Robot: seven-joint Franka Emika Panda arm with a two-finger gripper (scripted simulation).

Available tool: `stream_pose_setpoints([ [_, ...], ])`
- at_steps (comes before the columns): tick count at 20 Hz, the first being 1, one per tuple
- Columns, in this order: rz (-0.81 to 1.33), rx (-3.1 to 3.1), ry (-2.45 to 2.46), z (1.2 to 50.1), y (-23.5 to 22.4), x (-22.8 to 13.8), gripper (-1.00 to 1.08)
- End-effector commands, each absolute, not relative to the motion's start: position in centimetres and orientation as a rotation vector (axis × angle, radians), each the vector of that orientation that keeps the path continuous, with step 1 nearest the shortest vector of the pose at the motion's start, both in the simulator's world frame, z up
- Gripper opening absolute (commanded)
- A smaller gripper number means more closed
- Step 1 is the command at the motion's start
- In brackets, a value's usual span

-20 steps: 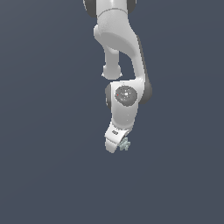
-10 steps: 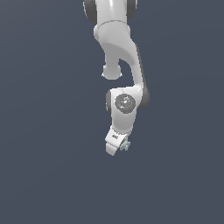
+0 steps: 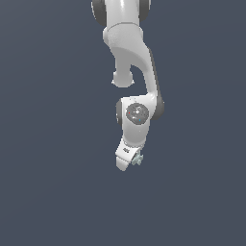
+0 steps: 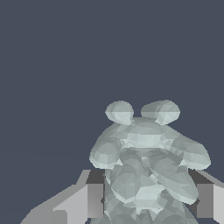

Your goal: Pick up the object and move it to a goal position.

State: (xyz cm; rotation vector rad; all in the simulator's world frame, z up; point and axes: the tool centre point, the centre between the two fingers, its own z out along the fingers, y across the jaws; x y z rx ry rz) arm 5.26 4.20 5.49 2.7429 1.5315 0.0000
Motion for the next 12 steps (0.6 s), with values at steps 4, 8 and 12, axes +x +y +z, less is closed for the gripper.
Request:
stream_pose_setpoints([
  [4,0.0,2.743,1.532,5.6,4.1,5.2,-1.0],
  [8,0.0,2.743,1.532,5.9,3.4,4.6,-1.0],
  [12,0.0,2.743,1.532,6.6,2.1,3.7,-1.0],
])
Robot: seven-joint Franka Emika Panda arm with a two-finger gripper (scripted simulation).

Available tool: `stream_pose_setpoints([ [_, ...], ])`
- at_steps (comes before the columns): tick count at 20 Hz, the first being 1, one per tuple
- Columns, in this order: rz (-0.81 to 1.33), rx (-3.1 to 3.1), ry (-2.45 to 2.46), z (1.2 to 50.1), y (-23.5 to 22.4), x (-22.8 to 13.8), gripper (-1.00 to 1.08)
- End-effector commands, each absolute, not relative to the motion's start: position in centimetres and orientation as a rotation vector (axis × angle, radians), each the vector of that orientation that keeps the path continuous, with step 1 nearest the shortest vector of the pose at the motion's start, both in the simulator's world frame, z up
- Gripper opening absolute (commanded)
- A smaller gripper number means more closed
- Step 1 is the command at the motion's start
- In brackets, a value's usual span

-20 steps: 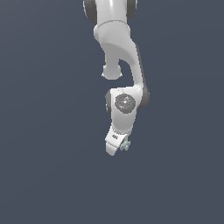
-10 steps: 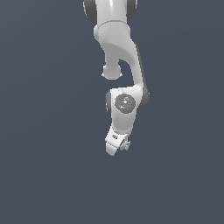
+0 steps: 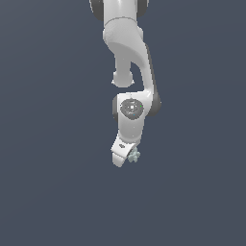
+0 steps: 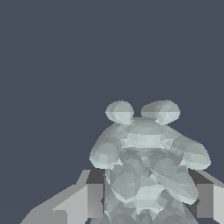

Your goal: Pick up the object and move it to a goal position.

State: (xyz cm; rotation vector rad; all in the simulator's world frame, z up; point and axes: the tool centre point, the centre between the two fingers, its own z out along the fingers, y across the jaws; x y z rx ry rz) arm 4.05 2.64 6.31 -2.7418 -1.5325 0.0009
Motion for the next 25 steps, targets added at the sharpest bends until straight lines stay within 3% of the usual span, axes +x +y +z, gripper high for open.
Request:
stream_pose_setpoints([
  [1,0.0,-2.743,-1.532,6.8,1.6,3.4,-1.0],
  [16,0.0,-2.743,-1.532,11.9,-7.8,-3.3,-1.0],
  [25,0.0,-2.743,-1.532,13.1,-10.1,-4.6,-1.0],
])
